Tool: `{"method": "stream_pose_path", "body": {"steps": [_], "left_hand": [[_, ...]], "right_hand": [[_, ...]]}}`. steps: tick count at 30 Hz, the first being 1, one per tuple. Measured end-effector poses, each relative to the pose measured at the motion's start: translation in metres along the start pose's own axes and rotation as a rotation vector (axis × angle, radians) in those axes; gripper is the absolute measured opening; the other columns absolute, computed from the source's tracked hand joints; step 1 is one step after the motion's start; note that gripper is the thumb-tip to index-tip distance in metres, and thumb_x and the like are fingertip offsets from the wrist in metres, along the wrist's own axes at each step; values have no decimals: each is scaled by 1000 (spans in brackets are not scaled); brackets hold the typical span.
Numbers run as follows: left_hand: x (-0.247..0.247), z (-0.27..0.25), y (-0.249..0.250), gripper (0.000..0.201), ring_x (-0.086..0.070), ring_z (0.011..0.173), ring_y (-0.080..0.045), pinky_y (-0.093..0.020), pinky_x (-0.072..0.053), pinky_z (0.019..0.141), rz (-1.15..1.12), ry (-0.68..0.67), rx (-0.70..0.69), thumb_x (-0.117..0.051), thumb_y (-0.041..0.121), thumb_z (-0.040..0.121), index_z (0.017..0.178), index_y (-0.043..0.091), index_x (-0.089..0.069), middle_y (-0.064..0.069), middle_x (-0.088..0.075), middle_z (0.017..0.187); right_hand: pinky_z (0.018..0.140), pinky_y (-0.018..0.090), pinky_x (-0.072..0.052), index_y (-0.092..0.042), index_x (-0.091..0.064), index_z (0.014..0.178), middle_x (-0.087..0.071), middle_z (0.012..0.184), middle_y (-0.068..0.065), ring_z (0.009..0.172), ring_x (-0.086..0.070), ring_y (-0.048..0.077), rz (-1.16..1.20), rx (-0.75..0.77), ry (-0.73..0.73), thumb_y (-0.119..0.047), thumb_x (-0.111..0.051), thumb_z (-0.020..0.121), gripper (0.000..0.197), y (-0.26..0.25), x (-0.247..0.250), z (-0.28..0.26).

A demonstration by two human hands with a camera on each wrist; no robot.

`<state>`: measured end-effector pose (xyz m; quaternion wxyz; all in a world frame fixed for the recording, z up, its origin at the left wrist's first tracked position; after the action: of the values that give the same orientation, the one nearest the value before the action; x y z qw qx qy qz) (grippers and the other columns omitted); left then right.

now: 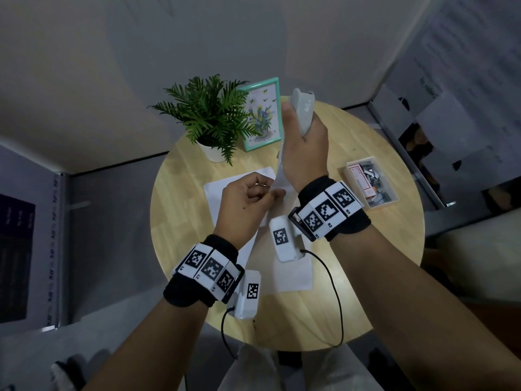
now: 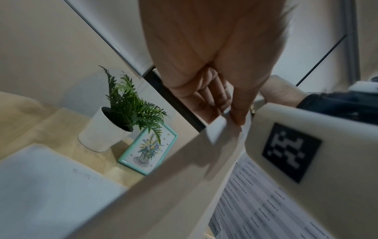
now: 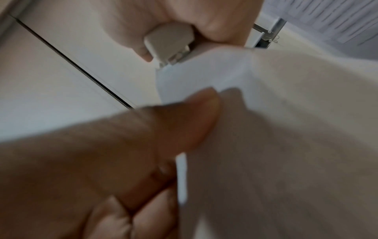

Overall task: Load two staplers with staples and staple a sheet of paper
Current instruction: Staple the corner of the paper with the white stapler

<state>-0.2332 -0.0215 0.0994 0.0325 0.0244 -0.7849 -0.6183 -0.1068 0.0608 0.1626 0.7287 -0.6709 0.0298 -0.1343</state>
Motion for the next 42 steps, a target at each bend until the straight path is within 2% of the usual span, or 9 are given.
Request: {"method": "stream_pose_path", "body": {"steps": [9, 13, 15, 20, 24, 26, 30, 38, 42], "left_hand": [[10, 4, -2, 14, -63, 56, -6, -15, -49, 61, 30, 14, 15, -73, 5, 82, 75, 13, -64, 1, -69, 58], [19, 2, 1, 14, -49, 63, -20, -26, -43, 68, 42, 14, 16, -75, 10, 81, 79, 6, -62, -34, -57, 66], [23, 0, 3, 12, -51, 67, -22, -28, -46, 68, 26, 14, 11, -75, 10, 81, 81, 5, -63, -35, -58, 71], [32, -4, 11, 12, -66, 64, -14, -24, -53, 65, 9, 36, -9, -74, 7, 81, 86, 2, -65, -27, -72, 81], [32, -7, 19, 11, -64, 62, -10, -19, -51, 64, 22, 41, -44, -74, 8, 81, 83, 5, -64, -19, -71, 74], [30, -9, 23, 10, -66, 66, -14, -21, -52, 65, 38, 37, -58, -74, 8, 82, 84, 4, -65, -21, -73, 77], [29, -13, 29, 6, -68, 69, -15, -26, -54, 69, 83, 38, -97, -72, 8, 83, 85, 5, -67, -11, -73, 74], [36, -30, 72, 9, -63, 67, -1, -16, -50, 61, 246, 186, -414, -69, 7, 85, 82, 15, -66, 18, -67, 72], [41, -42, 89, 10, -63, 73, -6, -20, -51, 63, 380, 305, -610, -66, -5, 82, 81, 4, -69, 5, -67, 76]], "right_hand": [[66, 38, -54, -21, -56, 92, -57, 73, -9, 67, -58, 13, 174, -80, -108, -38, -58, 89, 18, 4, -6, 0], [58, 31, -55, -15, -49, 104, -60, 78, 6, 65, -62, 20, 350, -122, -25, -26, -56, 93, 17, -10, 20, 8], [59, 32, -55, -15, -50, 100, -62, 75, 6, 63, -63, 21, 355, -144, 64, -18, -64, 88, 18, -14, 42, 13], [51, 29, -50, 1, -57, 99, -72, 86, 11, 58, -63, 15, 60, -111, -166, -12, -74, 68, 37, -20, 50, 6], [58, 19, -49, -23, -55, 100, -74, 86, -3, 73, -68, 5, -134, -21, -386, -2, -74, 73, 39, -22, 25, -19], [63, 16, -47, -18, -54, 98, -70, 81, -10, 73, -64, -3, -220, 30, -414, -5, -75, 73, 35, -22, 15, -26], [64, 39, -54, -8, -49, 94, -65, 81, 5, 76, -63, 20, -291, 81, -401, -19, -77, 73, 37, -22, 5, -32], [69, 39, -53, -10, -54, 86, -67, 83, 23, 78, -64, 35, -2, 119, -389, 2, -76, 73, 28, -43, 8, -43], [69, 32, -54, 2, -57, 91, -75, 81, 8, 77, -70, 18, 94, 66, -360, 6, -71, 76, 22, -40, 14, -42]]}}
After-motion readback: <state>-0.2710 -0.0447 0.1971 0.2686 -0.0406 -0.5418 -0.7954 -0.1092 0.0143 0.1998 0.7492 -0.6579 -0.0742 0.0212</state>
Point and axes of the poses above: each hand's wrist, its own z-axis towards the middle knuckle, its own x-axis out of the back of the hand, y = z × x, the point moved 10 cm from there along z, towards the middle knuckle
